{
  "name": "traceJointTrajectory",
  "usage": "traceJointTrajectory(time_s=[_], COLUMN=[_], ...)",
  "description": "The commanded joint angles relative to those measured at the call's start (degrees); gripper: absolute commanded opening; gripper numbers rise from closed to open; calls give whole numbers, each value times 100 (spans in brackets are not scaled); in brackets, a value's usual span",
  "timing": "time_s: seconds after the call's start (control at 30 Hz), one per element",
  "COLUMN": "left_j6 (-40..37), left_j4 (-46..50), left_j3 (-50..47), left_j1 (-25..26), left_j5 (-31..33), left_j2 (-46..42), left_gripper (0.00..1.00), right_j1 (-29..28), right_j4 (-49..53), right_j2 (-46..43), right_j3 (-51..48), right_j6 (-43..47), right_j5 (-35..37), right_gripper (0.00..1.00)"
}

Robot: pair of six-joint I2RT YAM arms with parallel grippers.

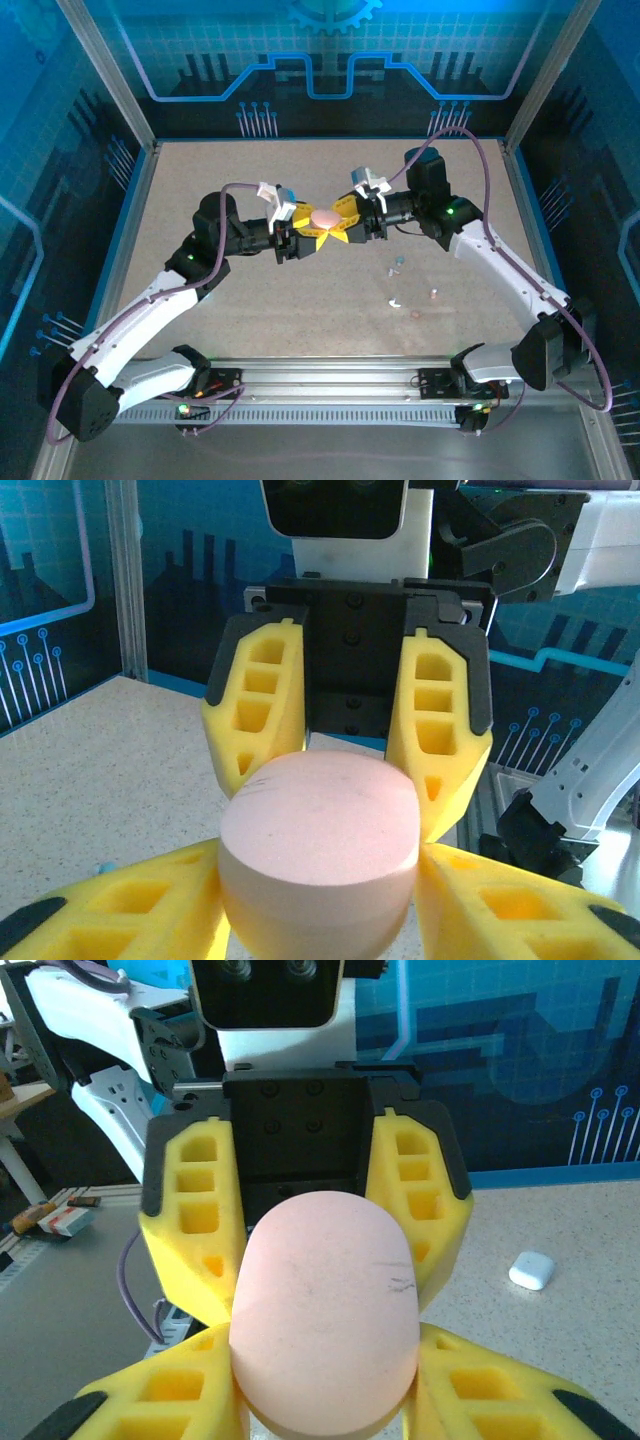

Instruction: Insert wireless bluetooth earbuds into charging case

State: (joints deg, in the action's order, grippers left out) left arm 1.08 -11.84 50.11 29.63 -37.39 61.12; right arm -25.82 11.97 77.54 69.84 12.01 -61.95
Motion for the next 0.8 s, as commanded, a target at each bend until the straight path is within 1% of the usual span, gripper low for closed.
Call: traceJointTrajectory(time_s=[0.0,0.07,0.2,0.23,0.27,0.37,0.57,0.67,0.77], left_j6=[-142,-181,-276,-320,-365,-492,-556,-565,-578], left_j4=[111,165,255,305,351,477,551,544,567], left_j3=[208,210,210,219,221,229,228,228,232], left_j1=[52,53,67,61,61,73,74,78,74], left_j5=[-234,-234,-216,-225,-238,-260,-320,-313,-314], left_j2=[40,44,65,62,66,66,65,70,68], left_gripper=[48,45,41,40,40,37,37,37,37], right_j1=[-6,-2,-1,6,21,107,200,209,218], right_j4=[-232,-257,-298,-294,-313,-328,-276,-292,-417], right_j2=[-142,-147,-160,-152,-150,-156,-177,-152,-192], right_j3=[-89,-103,-94,-79,-55,-9,3,3,-56], right_j6=[-80,-103,-194,-231,-321,-576,-778,-842,-941], right_j5=[-42,-47,-54,-41,19,229,682,790,1062], right_gripper=[36,36,36,37,41,44,46,48,51])
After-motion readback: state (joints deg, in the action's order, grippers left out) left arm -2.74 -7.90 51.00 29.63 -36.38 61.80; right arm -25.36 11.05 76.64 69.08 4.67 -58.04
